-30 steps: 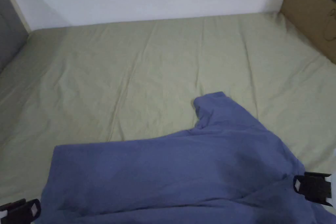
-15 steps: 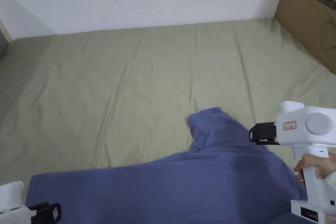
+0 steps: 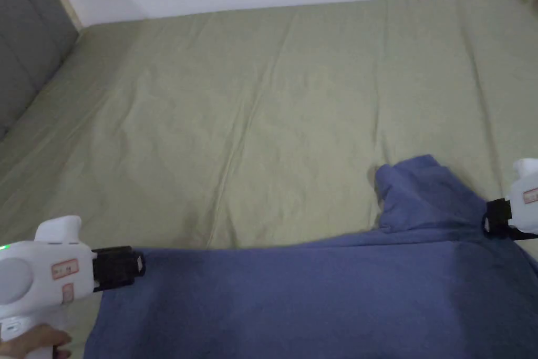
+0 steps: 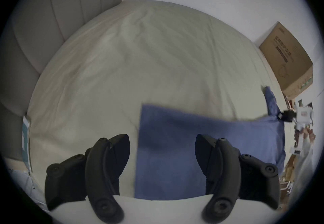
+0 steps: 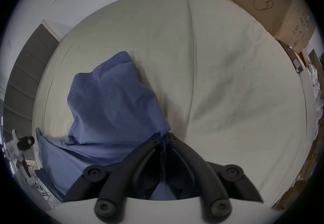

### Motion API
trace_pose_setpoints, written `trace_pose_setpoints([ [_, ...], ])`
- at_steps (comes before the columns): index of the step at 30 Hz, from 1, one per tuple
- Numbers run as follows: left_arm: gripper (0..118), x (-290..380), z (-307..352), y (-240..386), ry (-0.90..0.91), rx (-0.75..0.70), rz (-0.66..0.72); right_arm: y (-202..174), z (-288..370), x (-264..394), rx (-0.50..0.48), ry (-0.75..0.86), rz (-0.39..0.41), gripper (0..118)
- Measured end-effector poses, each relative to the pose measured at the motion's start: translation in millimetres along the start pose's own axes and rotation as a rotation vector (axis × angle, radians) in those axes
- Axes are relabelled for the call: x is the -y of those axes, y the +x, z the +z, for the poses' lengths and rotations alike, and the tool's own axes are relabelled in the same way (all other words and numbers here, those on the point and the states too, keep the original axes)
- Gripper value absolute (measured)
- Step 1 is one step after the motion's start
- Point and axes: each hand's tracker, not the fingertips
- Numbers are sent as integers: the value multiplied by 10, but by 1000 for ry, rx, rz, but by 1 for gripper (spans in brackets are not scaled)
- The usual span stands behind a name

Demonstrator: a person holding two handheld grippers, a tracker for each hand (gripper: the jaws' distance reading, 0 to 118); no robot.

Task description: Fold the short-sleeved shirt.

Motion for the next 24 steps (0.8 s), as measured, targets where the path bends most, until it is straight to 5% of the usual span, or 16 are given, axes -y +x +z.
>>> trace_pose_setpoints([
  [7,81,-146,-591,145,-108,-70,-26,0,25,6,-4,8,-43,4],
  [9,54,-199,-422,213,-67,-100,-46,24,83,5,-23,15,-71,4],
  [11,5,-174,-400,230,-67,-69,-68,69,164,-1,-67,30,-114,4],
  [18,3,-333,-73,298,-23,22,-70,165,709,-27,-151,121,-187,4],
  [24,3,-486,675,284,130,66,-85,185,1272,34,-145,208,-157,4],
])
